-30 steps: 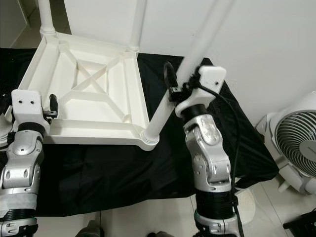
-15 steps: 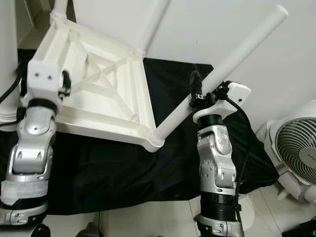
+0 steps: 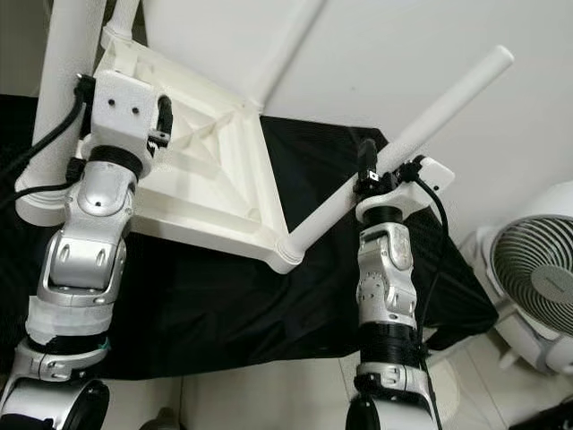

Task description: Building children table

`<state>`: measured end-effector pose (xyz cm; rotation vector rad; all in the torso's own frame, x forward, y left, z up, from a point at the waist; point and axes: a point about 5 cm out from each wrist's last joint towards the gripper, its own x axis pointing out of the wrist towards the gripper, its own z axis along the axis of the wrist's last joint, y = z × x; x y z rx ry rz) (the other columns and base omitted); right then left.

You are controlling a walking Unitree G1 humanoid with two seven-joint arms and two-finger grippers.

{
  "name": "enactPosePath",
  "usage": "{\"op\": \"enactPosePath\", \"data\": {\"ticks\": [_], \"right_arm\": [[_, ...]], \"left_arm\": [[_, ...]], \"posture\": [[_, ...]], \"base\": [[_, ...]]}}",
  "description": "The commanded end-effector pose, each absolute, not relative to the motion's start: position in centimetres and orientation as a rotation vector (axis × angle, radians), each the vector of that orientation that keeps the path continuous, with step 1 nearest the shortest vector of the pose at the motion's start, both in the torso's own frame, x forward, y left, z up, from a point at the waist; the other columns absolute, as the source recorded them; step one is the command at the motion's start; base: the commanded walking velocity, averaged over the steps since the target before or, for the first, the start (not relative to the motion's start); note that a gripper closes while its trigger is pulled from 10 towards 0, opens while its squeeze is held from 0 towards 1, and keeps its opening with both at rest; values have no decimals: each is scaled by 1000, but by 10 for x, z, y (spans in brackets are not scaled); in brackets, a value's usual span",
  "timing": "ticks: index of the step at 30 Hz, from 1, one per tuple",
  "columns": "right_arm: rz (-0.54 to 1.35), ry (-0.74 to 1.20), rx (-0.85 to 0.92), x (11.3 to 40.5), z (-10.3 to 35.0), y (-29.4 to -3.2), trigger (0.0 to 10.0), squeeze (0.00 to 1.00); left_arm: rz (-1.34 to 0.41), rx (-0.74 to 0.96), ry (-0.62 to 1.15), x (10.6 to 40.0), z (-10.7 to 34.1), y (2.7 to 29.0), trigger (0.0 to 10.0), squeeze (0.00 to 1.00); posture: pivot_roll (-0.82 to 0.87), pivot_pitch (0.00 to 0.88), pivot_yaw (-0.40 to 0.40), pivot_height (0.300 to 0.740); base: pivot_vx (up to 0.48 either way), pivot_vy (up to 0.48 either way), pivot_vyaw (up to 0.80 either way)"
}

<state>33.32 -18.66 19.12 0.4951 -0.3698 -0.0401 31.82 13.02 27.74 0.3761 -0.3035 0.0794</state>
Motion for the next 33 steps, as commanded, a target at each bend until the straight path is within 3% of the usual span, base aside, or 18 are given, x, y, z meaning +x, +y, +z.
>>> {"op": "enactPosePath", "data": {"ticks": [1, 6, 12, 13, 18, 20, 24, 25, 28, 29, 30, 33], "right_arm": [[-363, -79, 585, 311, 107, -231, 0, 0], [-421, -26, 691, 307, 86, -230, 0, 0], [-410, 78, 831, 307, 58, -209, 0, 0], [-372, 149, 879, 308, 47, -189, 0, 0], [-314, 219, 924, 309, 38, -166, 0, 0], [-214, 291, 947, 310, 33, -135, 0, 0], [-172, 340, 976, 310, 30, -117, 0, 0], [-73, 377, 996, 313, 34, -93, 0, 0], [32, 394, 994, 317, 41, -74, 0, 0], [66, 391, 992, 319, 45, -69, 2235, 0], [87, 395, 983, 322, 48, -67, 9569, 0], [108, 396, 962, 324, 50, -67, 10000, 0]], "left_arm": [[181, 389, -348, 313, 294, 147, 10000, 0], [135, 320, -298, 315, 293, 145, 10000, 0], [33, 276, -264, 323, 300, 131, 10000, 0], [-5, 234, -259, 327, 304, 125, 10000, 0], [-22, 191, -247, 331, 306, 122, 10000, 0], [-44, 165, -242, 333, 308, 117, 10000, 0], [-65, 151, -234, 334, 309, 112, 10000, 0], [-101, 137, -220, 333, 306, 101, 10000, 0], [-132, 135, -201, 330, 301, 91, 10000, 0], [-139, 133, -195, 329, 299, 88, 10000, 0], [-142, 140, -192, 328, 297, 87, 10000, 0], [-151, 129, -190, 326, 295, 85, 10000, 0]], "posture": [[190, 86, -44, 740], [192, 91, -26, 740], [193, 105, 5, 740], [189, 110, 20, 740], [178, 120, 44, 740], [167, 126, 63, 740], [167, 126, 63, 740], [155, 138, 77, 740], [155, 145, 72, 740], [156, 146, 70, 740], [156, 148, 67, 740], [156, 150, 58, 740]], "base": [[0, 0, 0], [0, 0, 0], [0, 0, 0], [0, 0, 0], [0, 0, 0], [0, 0, 0], [0, 0, 0], [0, 0, 0], [0, 0, 0], [0, 0, 0], [0, 0, 0], [0, 0, 0]]}}
